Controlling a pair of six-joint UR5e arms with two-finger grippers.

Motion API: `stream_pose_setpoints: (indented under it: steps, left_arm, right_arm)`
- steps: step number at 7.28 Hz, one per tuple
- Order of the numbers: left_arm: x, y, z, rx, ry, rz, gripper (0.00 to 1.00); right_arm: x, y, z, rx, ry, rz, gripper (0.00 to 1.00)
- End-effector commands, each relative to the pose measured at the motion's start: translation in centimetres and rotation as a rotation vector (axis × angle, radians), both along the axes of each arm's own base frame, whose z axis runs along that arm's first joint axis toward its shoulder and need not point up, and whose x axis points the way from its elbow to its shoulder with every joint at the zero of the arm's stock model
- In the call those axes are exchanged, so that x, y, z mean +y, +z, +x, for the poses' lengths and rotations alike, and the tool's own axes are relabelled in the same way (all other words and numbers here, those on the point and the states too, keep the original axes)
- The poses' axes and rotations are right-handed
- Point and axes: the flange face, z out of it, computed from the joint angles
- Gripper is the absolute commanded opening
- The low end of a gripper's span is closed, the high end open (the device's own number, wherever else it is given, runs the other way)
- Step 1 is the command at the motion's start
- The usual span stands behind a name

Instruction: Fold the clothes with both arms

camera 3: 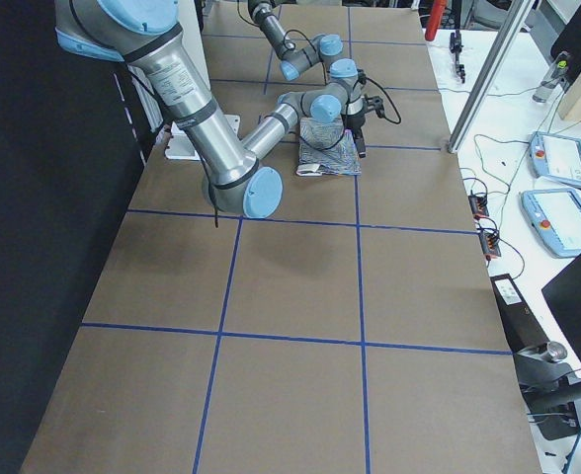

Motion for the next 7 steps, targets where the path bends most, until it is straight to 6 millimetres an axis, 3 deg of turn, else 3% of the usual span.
stream_pose_setpoints:
  steps: [1, 2, 3, 4, 5, 6, 7]
  left_arm:
    - [-1.1, 1.8, -2.2, -0.052, 0.031, 0.069, 0.42]
    - [-1.2, 2.3, -4.9, -0.097, 0.086, 0.174, 0.99]
    - [-0.9, 2.8, -9.2, -0.128, 0.112, 0.220, 1.00]
    - [0.0, 2.5, -13.9, -0.175, 0.181, 0.258, 1.00]
    - [1.1, 2.0, -18.3, -0.232, 0.222, 0.309, 1.00]
    - [1.8, 2.6, -22.3, -0.283, 0.247, 0.326, 1.00]
    - [1.8, 3.8, -27.2, -0.329, 0.316, 0.366, 1.00]
  right_arm:
    - [-0.1, -0.1, 0.3, -0.005, -0.001, -0.001, 1.00]
    - [-1.2, 0.0, 1.8, -0.014, -0.002, -0.021, 1.00]
    - [-2.2, 1.4, 4.3, -0.014, -0.022, -0.056, 1.00]
    - [-2.8, 2.3, 8.4, 0.025, -0.068, -0.033, 1.00]
    - [-2.9, 4.0, 14.0, 0.064, -0.129, 0.003, 1.00]
    - [-2.1, 7.4, 19.9, 0.068, -0.197, 0.012, 1.00]
    - [0.1, 11.7, 26.7, 0.075, -0.246, 0.028, 1.00]
